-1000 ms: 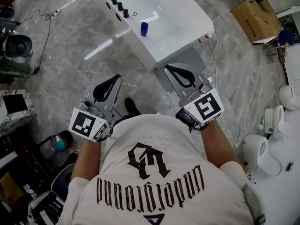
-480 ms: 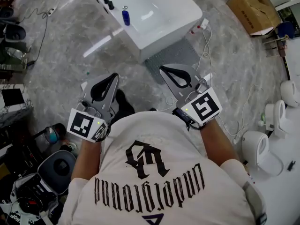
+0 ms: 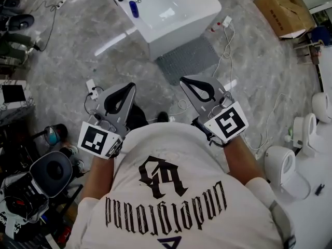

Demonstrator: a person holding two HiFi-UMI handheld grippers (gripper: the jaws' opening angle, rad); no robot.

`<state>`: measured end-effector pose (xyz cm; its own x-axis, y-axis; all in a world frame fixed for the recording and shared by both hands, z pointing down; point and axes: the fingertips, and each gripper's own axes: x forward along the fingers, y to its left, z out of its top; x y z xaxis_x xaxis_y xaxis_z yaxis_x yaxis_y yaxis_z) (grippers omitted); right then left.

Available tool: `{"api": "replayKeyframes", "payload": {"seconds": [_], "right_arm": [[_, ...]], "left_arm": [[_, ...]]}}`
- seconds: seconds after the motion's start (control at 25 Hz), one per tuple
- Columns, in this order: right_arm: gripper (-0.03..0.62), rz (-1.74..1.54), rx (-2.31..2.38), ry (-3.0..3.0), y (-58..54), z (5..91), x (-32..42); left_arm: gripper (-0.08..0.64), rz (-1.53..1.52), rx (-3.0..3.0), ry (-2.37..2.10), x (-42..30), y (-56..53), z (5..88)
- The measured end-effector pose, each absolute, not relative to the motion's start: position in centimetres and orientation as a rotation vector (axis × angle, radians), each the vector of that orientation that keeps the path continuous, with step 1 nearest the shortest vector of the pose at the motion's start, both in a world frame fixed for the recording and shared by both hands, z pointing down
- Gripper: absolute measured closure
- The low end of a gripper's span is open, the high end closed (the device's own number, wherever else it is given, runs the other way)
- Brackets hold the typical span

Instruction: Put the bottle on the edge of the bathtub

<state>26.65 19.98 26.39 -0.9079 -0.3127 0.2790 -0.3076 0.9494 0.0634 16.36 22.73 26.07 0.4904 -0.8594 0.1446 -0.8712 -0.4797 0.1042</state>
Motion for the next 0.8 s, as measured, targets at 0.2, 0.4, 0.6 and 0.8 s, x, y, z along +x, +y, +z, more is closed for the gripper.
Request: {"api": "replayKeyframes", "payload": {"seconds": [0.2,0.4,0.6,0.8], "right_arm": [[0.591,-0.006,0.445,-2.822,21.0,26.4,27.4],[0.591,-0.002,0.426,-2.834,22.1,26.4,26.9],[0.591,-0.013,0.436,-2.849,23.0,26.0,26.7],[0.591,-0.034,0.436,-2.857,25.0,26.0,26.8]], "left_arm": [[0.552,0.125,2.555,-1.522,16.9,23.5,25.7],[0.552,0.140,2.545,-1.526,16.5,24.2,25.9],[0.552,0.137,2.547,-1.519,16.6,25.1,26.0],[0.552,0.128,2.560,-1.529,16.8,26.9,26.0]]}}
